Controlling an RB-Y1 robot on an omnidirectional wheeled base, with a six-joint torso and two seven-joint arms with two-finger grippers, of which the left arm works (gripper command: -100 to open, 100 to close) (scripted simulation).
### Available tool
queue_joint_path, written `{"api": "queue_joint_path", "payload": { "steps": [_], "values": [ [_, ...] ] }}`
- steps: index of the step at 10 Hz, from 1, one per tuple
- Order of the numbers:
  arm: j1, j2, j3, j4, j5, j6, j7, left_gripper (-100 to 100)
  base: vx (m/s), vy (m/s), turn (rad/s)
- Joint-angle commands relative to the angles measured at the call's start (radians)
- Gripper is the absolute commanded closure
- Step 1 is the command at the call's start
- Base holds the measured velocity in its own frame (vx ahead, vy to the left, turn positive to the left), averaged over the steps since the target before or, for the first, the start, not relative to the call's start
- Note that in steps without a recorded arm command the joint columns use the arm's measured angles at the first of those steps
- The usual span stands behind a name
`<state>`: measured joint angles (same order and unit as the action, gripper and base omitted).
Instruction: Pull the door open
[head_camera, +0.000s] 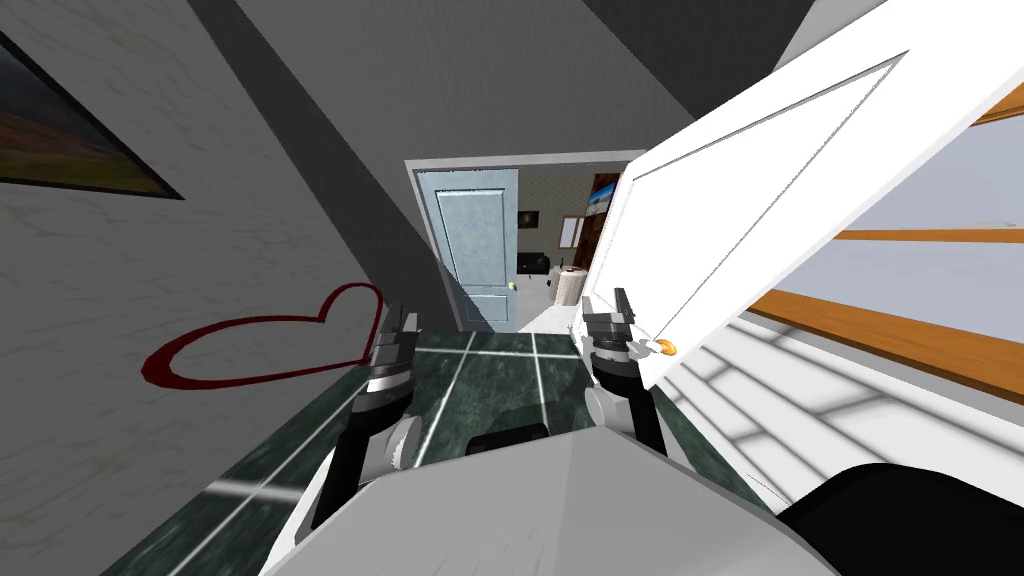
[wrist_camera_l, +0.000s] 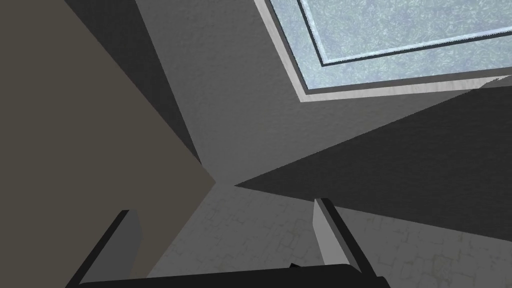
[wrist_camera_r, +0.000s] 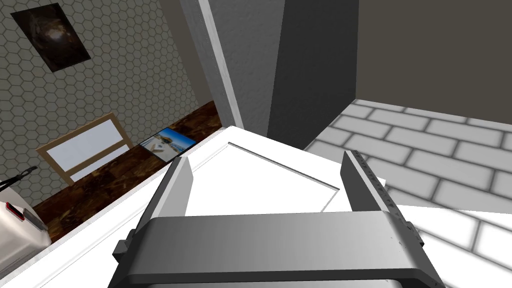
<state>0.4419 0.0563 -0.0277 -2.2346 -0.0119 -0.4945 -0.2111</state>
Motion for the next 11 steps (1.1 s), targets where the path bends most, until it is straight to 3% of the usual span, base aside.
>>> {"api": "queue_joint_path", "payload": {
  "steps": [1, 11],
  "values": [
    [-0.01, 0.003, 0.006, 0.037, -0.009, -0.009, -0.029, -100, 0.09, -0.037, -0.059],
    [-0.057, 0.028, 0.058, 0.235, -0.053, -0.054, -0.187, -100, 0.109, -0.05, -0.05]
  ]
}}
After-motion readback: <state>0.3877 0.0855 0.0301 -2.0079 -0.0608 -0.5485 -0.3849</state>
